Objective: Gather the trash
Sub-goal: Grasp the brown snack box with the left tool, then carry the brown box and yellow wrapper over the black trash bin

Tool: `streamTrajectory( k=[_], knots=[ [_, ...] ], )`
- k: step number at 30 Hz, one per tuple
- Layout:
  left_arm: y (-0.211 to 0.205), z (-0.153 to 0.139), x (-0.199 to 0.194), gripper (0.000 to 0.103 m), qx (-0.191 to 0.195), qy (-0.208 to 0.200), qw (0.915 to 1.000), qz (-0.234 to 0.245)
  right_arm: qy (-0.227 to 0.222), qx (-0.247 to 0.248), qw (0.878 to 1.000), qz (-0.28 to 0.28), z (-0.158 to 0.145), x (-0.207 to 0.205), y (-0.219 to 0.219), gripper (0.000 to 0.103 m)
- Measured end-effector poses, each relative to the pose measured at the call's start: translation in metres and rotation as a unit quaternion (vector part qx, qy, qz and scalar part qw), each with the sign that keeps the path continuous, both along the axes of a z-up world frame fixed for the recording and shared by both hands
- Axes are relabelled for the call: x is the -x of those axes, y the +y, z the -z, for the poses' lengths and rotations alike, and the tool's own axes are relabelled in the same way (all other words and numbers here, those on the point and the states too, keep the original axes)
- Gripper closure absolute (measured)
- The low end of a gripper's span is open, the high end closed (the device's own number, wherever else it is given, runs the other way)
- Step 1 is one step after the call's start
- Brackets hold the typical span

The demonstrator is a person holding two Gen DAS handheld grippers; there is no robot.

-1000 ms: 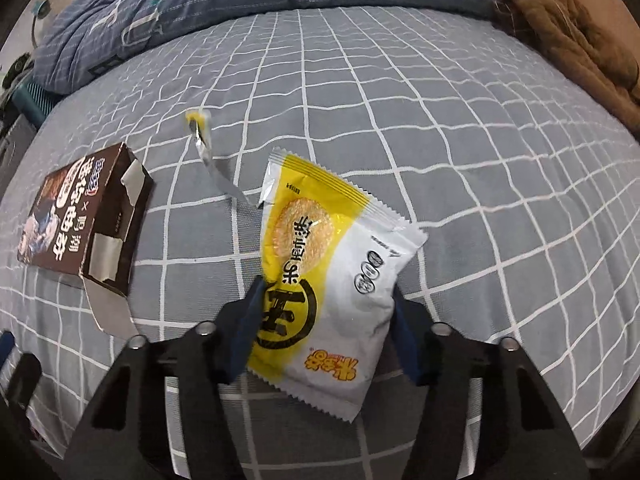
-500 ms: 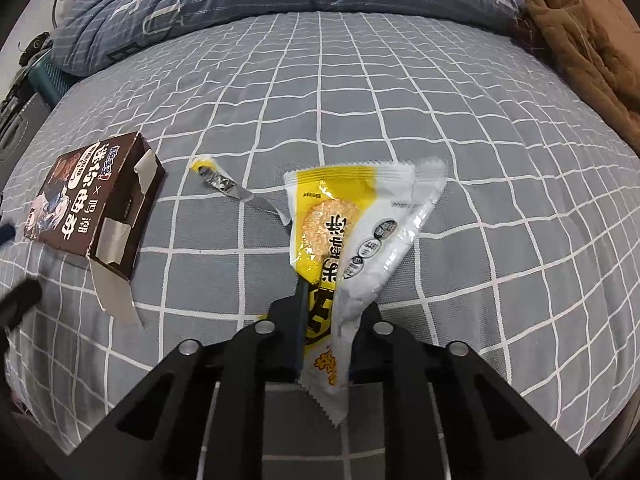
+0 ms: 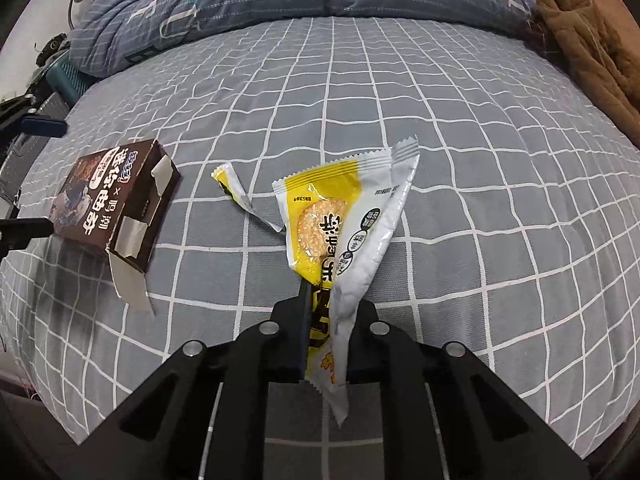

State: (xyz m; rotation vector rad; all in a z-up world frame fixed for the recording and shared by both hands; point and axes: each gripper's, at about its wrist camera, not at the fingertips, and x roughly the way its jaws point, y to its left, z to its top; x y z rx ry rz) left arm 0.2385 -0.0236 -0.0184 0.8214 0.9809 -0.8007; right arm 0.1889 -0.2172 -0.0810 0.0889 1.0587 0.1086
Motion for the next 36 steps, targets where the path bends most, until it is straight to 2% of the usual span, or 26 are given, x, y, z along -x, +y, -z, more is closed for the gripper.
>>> streamTrajectory(
  k=[6, 12, 16, 19, 23, 30, 36],
  knots=[
    [-0.006, 0.013, -0.016, 0.007, -0.04, 0.041, 0.9966, 0.059, 0.0, -0.011, 1.0, -0.002, -0.001, -0.003, -0.006, 0.092],
    [-0.013, 0.03, -0.033, 0.007, -0.059, 0.065, 0.9933, 0.076, -0.002, -0.019, 1.0, -0.005, -0.002, -0.002, -0.012, 0.092],
    [-0.016, 0.035, -0.039, 0.007, -0.06, 0.106, 0.9884, 0.091, -0.003, -0.024, 1.0, -0.009, -0.002, -0.001, -0.012, 0.092],
    [-0.019, 0.042, -0.042, 0.007, -0.071, 0.12, 0.9849, 0.103, -0.003, -0.025, 1.0, -0.012, -0.001, -0.001, -0.01, 0.092],
    [-0.02, 0.048, -0.049, 0.005, -0.066, 0.132, 0.9844, 0.095, -0.002, -0.027, 1.0, -0.016, -0.001, -0.002, -0.009, 0.092],
    [-0.025, 0.065, -0.043, 0.005, -0.057, 0.122, 0.9867, 0.091, -0.002, -0.027, 0.999, -0.019, -0.002, -0.002, -0.008, 0.092],
    [-0.031, 0.07, -0.035, 0.006, -0.036, 0.119, 0.9918, 0.03, -0.003, -0.024, 0.999, -0.02, -0.004, -0.002, -0.006, 0.092]
  ],
)
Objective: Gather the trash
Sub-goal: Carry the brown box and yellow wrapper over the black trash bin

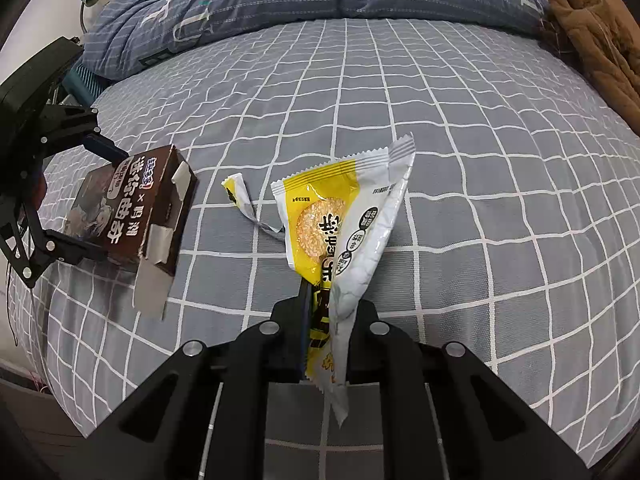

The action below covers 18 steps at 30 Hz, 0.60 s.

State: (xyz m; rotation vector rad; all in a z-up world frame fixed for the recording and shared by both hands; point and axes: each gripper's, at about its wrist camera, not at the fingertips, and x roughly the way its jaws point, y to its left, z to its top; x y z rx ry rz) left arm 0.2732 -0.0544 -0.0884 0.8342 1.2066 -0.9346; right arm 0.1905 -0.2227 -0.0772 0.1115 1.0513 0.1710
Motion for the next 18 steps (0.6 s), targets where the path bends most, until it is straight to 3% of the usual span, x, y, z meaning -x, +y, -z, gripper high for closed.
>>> streamTrajectory(
  k=[9, 14, 18],
  knots=[
    [0.02, -0.011, 0.012, 0.007, 0.041, -0.039, 0.9929, -0.104, -0.004, 0.0, 1.0, -0.002, -0.007, 0.003, 0.001, 0.092],
    [0.031, -0.015, 0.031, 0.007, 0.072, -0.083, 0.9782, -0.176, -0.01, 0.002, 1.0, -0.003, -0.013, 0.007, 0.002, 0.092],
    [0.04, -0.024, 0.046, 0.007, 0.105, -0.099, 0.9571, -0.252, -0.015, 0.003, 1.0, -0.003, -0.02, 0.012, 0.003, 0.092]
  ],
)
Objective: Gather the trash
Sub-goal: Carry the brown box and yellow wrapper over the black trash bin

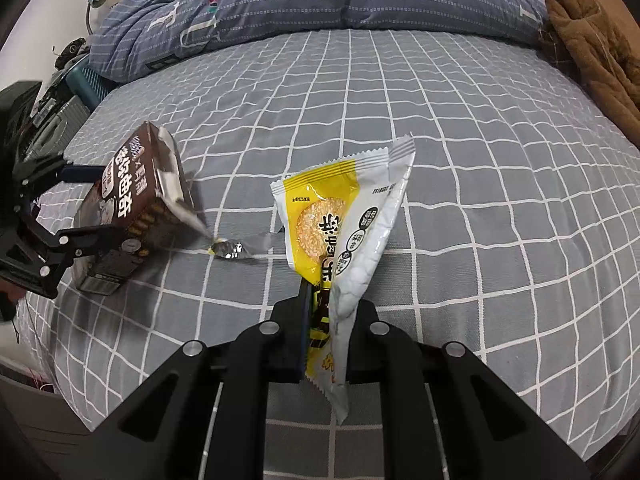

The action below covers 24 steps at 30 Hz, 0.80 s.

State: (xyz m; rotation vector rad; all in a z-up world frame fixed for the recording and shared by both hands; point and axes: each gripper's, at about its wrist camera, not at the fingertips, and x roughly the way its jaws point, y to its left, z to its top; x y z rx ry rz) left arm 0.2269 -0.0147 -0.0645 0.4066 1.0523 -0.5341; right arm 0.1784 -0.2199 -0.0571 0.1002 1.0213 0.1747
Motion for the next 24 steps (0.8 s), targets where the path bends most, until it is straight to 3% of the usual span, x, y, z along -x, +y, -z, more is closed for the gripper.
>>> streamTrajectory(
  k=[4, 10, 17, 24],
  knots=[
    [0.013, -0.008, 0.018, 0.007, 0.037, -0.018, 0.9967, -0.07, -0.008, 0.005, 1.0, -0.002, -0.008, 0.007, 0.003, 0.092],
    [0.018, -0.017, 0.046, 0.007, 0.049, -0.031, 0.9876, -0.146, -0.02, 0.013, 1.0, -0.003, -0.019, 0.023, 0.003, 0.092],
    [0.017, -0.04, 0.075, 0.007, 0.081, -0.04, 0.9752, -0.202, -0.037, 0.014, 0.999, -0.004, -0.036, 0.046, 0.008, 0.092],
    [0.019, -0.052, 0.122, 0.007, 0.086, -0.056, 0.9604, -0.259, -0.045, 0.006, 0.999, -0.005, -0.05, 0.074, 0.013, 0.092]
  ],
)
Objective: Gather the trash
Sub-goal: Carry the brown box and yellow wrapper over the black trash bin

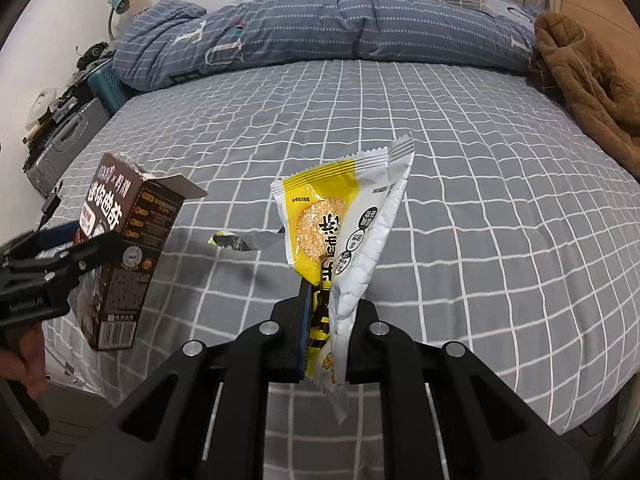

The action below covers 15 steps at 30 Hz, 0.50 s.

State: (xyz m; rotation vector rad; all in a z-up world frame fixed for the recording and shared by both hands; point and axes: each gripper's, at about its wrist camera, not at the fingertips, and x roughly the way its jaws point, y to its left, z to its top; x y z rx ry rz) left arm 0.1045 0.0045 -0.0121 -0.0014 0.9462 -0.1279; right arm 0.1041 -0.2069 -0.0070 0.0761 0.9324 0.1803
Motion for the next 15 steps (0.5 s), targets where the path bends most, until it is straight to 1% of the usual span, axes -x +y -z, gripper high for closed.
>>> streamTrajectory(
  k=[8, 13, 15],
  knots=[
    [0.004, -0.009, 0.048, 0.007, 0.004, -0.007, 0.9982, -0.059, -0.009, -0.008, 1.0, -0.002, -0.013, 0.041, 0.001, 0.092],
    [0.001, -0.013, 0.079, 0.007, 0.011, -0.013, 0.9979, -0.063, -0.007, -0.015, 1.0, 0.01, -0.018, 0.066, -0.009, 0.092],
    [0.0, -0.015, 0.086, 0.007, 0.012, -0.015, 0.9979, -0.063, -0.006, -0.017, 1.0, 0.012, -0.018, 0.075, -0.01, 0.092]
  ],
)
